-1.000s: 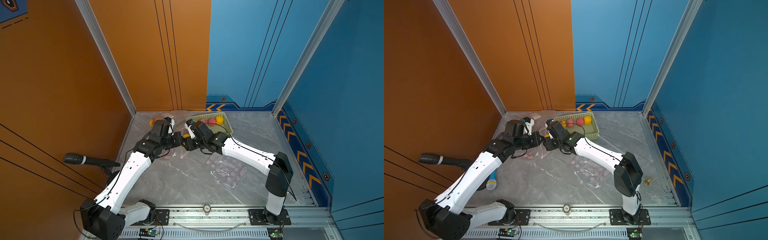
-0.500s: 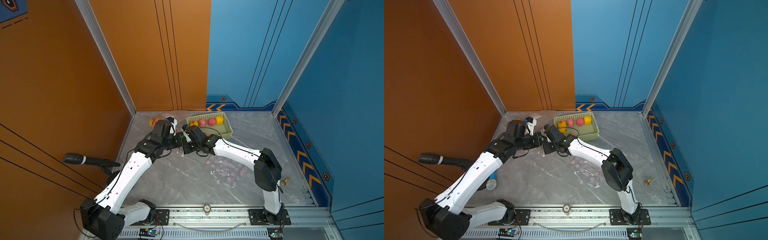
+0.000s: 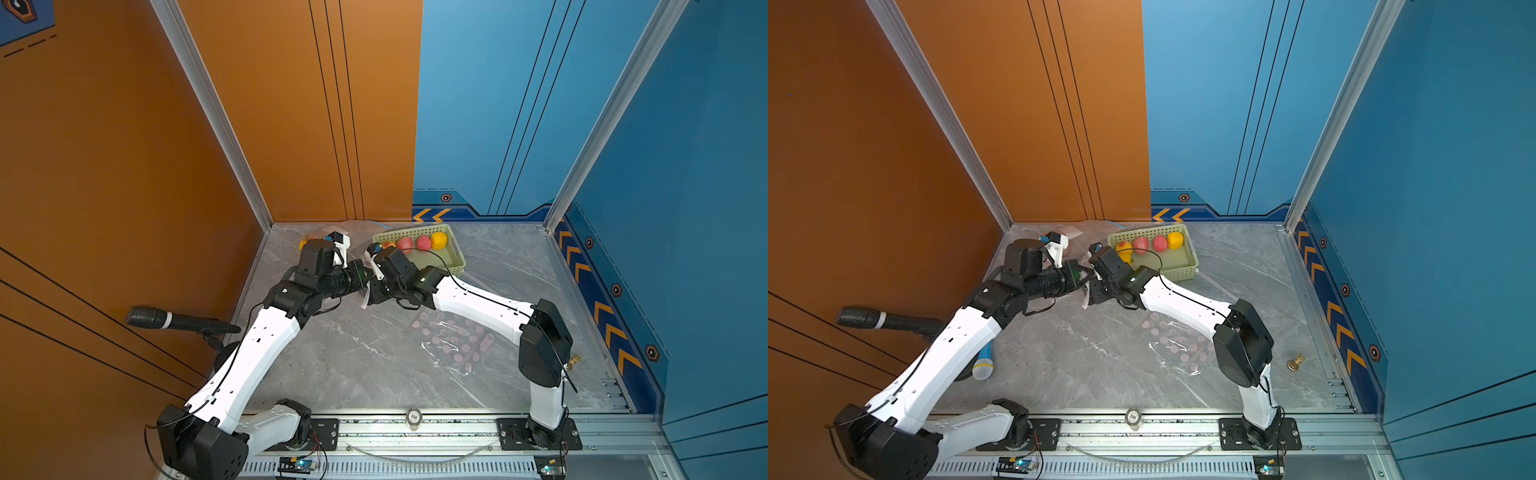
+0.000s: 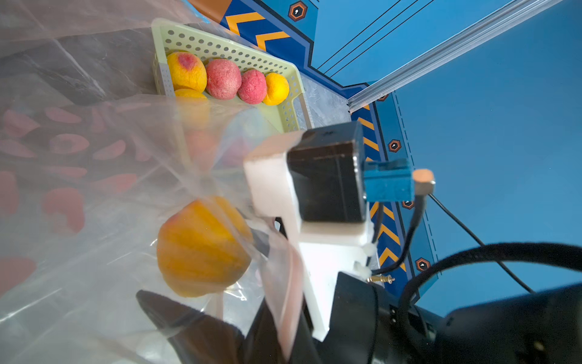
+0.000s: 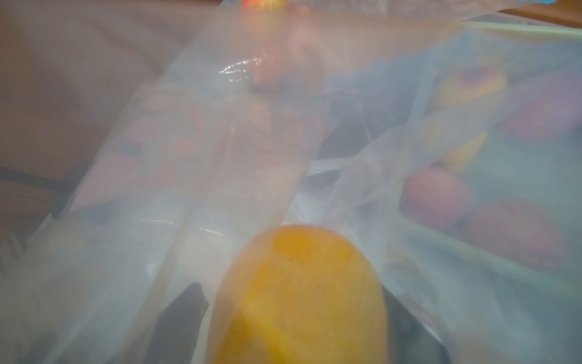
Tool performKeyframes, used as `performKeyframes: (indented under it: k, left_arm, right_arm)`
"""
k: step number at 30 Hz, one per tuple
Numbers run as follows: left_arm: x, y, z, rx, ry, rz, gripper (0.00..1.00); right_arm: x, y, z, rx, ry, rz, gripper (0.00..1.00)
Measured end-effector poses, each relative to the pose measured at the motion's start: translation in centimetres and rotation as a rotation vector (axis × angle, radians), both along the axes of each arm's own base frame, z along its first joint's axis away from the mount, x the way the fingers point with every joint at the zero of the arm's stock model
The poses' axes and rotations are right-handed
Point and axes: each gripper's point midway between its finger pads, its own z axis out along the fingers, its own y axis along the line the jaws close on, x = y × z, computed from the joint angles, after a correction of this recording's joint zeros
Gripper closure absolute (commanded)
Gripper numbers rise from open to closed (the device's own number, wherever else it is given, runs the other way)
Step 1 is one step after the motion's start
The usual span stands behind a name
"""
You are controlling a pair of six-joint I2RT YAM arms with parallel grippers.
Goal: Place the peach in a zip-top bag and seal the zipper
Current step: Place the peach in the zipper food storage bag.
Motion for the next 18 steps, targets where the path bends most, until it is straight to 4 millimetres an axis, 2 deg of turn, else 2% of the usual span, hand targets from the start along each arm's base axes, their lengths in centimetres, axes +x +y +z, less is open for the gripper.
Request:
performKeyframes:
  k: [6,13,18]
  left_arm:
    - [0.2,-0.2,0.2,-0.053,0.005,0.025,1.00]
    - [0.5,-0.8,0.1,-0.114,0.026,0.052,1.00]
    - [0.7,-1.9,1.4,-0.164,-0.007,0.037,1.00]
  right_arm:
    - [-0.1,-0.8,0.4,-0.033,-0.007,0.002,0.22]
    - [0.3,-2.2,0.8,-0.080,-0.010,-0.007,0.43]
    - [0.3,-3.2,2.4,-0.069,-0.022,0.016,0.49]
